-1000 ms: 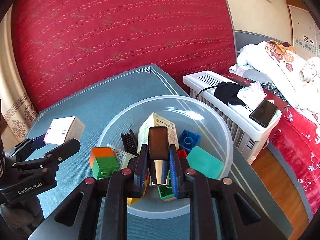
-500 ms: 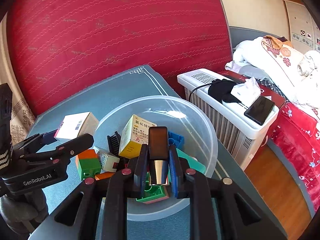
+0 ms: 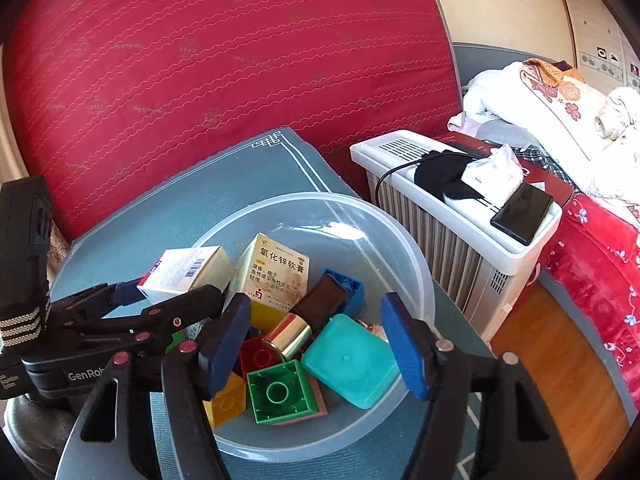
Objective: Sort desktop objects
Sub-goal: 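Open both tools to drop the bottle and box into the bowl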
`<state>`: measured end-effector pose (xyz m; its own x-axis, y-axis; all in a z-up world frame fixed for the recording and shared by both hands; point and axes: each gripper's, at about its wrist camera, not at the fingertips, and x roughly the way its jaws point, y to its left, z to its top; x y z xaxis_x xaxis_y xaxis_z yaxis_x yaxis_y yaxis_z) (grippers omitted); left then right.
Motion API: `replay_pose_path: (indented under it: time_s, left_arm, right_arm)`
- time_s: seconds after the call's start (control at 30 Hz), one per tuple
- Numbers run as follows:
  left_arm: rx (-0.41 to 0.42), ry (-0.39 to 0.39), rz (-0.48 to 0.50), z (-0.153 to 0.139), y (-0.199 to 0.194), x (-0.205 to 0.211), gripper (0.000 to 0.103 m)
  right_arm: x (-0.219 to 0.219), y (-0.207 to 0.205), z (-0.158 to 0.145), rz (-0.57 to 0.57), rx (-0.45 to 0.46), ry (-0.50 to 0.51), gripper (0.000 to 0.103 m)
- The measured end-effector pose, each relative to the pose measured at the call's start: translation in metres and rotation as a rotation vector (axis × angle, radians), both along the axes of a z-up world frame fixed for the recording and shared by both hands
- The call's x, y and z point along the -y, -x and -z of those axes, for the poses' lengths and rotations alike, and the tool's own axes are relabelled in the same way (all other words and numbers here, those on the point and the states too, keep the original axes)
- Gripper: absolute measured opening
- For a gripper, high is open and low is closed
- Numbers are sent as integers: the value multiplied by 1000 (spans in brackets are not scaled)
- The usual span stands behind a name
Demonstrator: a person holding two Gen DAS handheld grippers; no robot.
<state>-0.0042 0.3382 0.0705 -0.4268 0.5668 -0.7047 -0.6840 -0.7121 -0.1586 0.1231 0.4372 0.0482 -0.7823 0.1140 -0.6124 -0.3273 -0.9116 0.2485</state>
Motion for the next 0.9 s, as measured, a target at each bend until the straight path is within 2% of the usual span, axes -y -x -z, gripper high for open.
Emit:
replay_pose_path:
  time_s: [0.1, 0.27, 0.5, 0.6, 0.77, 0.9]
  left_arm:
    - [-36, -11, -8, -5, -6, 5, 85]
    - [-86, -87, -11, -23, -13, 19, 87]
    - [-100, -163, -28, -41, -19, 40, 88]
    - [-139, -182, -43, -50, -31, 49, 88]
    - [-312, -152, -56, -76, -65, 57, 89]
    - [-377, -78, -157, -89, -86, 59, 90]
  right_arm:
    - [2, -5, -3, -6, -4, -25, 72]
    - [2, -14, 0, 8, 9, -16, 74]
    - [6, -30, 4, 16, 31, -18, 76]
    - [6, -38, 3, 30, 34, -13, 79]
    - [10, -44, -1, 45, 43, -12, 82]
    - [15, -50, -15, 52, 27, -46, 85]
